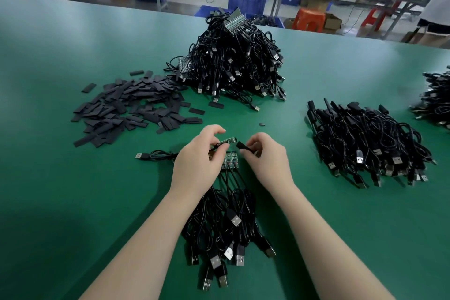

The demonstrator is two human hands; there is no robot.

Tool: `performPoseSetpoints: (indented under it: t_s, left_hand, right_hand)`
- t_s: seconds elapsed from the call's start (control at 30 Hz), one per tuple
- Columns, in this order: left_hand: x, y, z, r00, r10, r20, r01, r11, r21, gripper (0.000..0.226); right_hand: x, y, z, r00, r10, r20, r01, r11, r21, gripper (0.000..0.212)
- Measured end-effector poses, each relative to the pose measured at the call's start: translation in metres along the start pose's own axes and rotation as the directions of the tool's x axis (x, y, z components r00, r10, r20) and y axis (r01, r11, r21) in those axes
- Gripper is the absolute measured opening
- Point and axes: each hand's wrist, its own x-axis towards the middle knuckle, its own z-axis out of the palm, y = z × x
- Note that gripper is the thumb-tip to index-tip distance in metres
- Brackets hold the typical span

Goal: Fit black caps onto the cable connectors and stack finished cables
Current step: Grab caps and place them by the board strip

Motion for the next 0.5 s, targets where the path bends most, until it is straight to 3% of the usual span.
performPoseSetpoints:
  t_s: [0.1, 0.2, 0.37, 0.5]
  left_hand:
    - [-0.002, -0.001, 0.001, 0.999, 0.048, -0.009, -0.048, 0.998, -0.036, 0.013]
    - [-0.003, -0.004, 0.003, 0.997, 0.074, 0.009, -0.073, 0.995, -0.066, 0.021]
    - [-0.003, -0.005, 0.004, 0.985, 0.136, 0.103, -0.127, 0.988, -0.083, 0.029]
    - [-0.002, -0.006, 0.003, 0.983, 0.121, 0.14, -0.109, 0.99, -0.088, 0.025]
  right_hand:
    - [-0.019, 0.003, 0.003, 0.993, -0.091, -0.07, 0.101, 0.981, 0.163, 0.019]
    - [-0.025, 0.003, -0.001, 0.988, -0.134, -0.077, 0.15, 0.951, 0.272, 0.026]
    - [-0.032, 0.002, -0.006, 0.994, -0.113, -0.016, 0.107, 0.884, 0.454, 0.033]
    - [-0.033, -0.001, -0.009, 0.999, -0.013, 0.041, -0.019, 0.73, 0.683, 0.024]
